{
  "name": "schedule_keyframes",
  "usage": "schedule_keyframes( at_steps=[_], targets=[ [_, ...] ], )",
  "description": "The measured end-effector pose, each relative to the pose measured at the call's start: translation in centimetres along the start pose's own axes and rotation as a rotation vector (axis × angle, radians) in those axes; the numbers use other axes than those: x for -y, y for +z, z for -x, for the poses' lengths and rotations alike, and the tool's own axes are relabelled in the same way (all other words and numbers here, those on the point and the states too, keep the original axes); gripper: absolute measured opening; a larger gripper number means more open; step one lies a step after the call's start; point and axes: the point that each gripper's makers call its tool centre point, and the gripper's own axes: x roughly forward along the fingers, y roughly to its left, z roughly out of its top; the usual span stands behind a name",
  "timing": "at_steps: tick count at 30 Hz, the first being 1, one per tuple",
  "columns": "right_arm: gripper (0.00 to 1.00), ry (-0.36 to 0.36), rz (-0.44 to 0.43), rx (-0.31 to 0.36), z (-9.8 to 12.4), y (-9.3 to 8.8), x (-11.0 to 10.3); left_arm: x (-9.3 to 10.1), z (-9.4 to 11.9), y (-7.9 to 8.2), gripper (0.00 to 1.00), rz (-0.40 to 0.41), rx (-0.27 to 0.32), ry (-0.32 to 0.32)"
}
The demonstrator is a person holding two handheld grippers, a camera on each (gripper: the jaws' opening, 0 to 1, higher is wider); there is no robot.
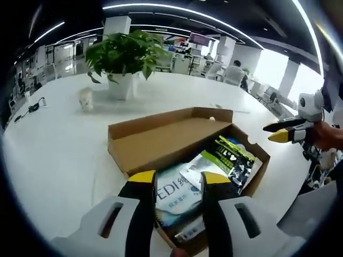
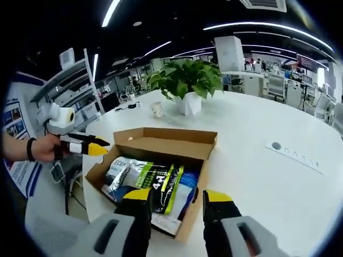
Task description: Operate the shoe box by opening the lid, removing the specified soft item, and placing it in the target area until the item is outside and the box remains undamaged.
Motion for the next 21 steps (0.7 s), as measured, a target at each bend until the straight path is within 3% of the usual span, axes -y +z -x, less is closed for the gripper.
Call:
schedule_keyframes(
  at_steps=[10,21],
  targets=[
    [0.34,0.029,-0.018,-0.023,-1.3,-0.6,-1.0,1.9,-0.6,-1.4,0.33,-0.008,-0.036,-0.034],
    [0.33,0.054,-0.025,-0.067,-2.3,-1.7,-1.9,2.5,-1.4,-2.7,0.31,-0.002,-0.077,-0.06]
  ],
)
